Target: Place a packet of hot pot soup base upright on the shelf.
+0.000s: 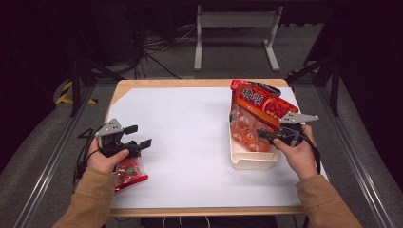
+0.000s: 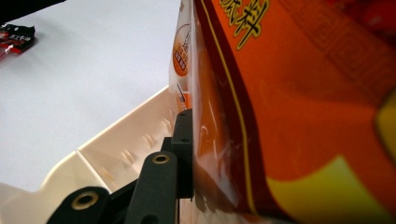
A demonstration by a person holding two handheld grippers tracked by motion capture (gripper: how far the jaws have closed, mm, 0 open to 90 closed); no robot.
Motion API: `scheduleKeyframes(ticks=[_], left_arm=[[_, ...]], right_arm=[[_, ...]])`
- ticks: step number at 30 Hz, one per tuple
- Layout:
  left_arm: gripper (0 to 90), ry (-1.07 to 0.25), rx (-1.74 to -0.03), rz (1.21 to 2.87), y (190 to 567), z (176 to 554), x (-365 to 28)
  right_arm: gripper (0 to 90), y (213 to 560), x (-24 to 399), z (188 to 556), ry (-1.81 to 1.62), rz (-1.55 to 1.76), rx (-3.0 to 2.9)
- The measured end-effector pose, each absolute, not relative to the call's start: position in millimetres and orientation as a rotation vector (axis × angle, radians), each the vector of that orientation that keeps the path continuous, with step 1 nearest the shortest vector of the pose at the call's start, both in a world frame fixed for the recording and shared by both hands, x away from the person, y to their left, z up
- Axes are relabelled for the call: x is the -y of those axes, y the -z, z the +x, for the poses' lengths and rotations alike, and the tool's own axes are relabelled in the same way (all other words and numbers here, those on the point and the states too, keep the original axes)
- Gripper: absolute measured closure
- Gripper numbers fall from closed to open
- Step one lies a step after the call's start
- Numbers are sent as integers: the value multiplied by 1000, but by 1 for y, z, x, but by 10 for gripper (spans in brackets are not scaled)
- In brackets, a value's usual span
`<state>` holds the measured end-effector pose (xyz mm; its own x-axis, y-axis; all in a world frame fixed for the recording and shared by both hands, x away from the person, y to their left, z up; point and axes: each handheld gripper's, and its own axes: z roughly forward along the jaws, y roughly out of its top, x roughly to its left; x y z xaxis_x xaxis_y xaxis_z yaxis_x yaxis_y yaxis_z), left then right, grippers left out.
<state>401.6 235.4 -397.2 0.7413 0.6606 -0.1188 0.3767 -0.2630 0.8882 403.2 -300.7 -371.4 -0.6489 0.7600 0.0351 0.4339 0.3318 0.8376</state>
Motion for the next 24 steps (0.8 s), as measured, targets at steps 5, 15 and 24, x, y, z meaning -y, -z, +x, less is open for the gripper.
scheduleKeyframes(ticks=[5, 15, 24], left_arm=[[159, -341, -797, 1888, 398, 403, -234], [191, -319, -807, 1885, 399, 401, -239], [166, -309, -851, 1906, 393, 395, -238]], right_arm=[[703, 371, 300, 402, -1233, 1056, -2234], [622, 369, 304, 401, -1267, 1081, -2204], [340, 362, 315, 391, -1312, 1081, -2109]])
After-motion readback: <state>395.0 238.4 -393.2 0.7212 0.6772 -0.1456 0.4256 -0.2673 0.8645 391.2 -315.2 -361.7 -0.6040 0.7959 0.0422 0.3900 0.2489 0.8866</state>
